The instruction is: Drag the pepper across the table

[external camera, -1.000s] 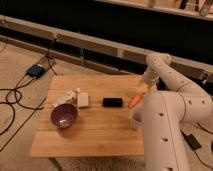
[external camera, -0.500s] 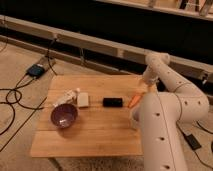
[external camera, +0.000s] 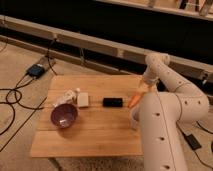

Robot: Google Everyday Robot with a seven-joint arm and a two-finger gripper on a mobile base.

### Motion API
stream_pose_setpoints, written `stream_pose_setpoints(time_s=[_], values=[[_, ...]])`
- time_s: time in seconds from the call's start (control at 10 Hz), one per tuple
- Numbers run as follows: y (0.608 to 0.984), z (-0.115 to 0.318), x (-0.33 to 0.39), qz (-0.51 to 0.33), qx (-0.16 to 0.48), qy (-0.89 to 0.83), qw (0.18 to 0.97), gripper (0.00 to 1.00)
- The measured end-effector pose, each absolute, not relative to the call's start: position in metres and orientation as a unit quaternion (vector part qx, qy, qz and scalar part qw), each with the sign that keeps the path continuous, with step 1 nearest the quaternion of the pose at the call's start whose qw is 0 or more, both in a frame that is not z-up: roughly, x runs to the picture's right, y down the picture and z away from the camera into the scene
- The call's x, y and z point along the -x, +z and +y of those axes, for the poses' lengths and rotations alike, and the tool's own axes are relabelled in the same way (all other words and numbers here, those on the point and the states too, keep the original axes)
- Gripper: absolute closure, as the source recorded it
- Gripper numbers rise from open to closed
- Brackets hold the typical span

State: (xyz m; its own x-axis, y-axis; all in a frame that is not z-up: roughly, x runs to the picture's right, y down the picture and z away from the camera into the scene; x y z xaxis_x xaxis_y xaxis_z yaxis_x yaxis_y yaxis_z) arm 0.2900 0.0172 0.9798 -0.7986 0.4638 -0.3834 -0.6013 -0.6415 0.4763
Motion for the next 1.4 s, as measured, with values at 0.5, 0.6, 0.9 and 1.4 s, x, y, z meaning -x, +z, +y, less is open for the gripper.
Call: stream_pose_setpoints(time_s=[0.5, 0.6, 0.9, 1.4], values=[[0.985, 0.028, -0.290, 0.313, 0.112, 0.895, 0.297, 0.35], [0.987, 0.033, -0.290, 0.318, 0.114, 0.895, 0.293, 0.35], [0.991, 0.039, -0.293, 0.324, 0.114, 0.895, 0.285, 0.35], [0.992, 0.029, -0.295, 0.326, 0.109, 0.892, 0.294, 0.72]])
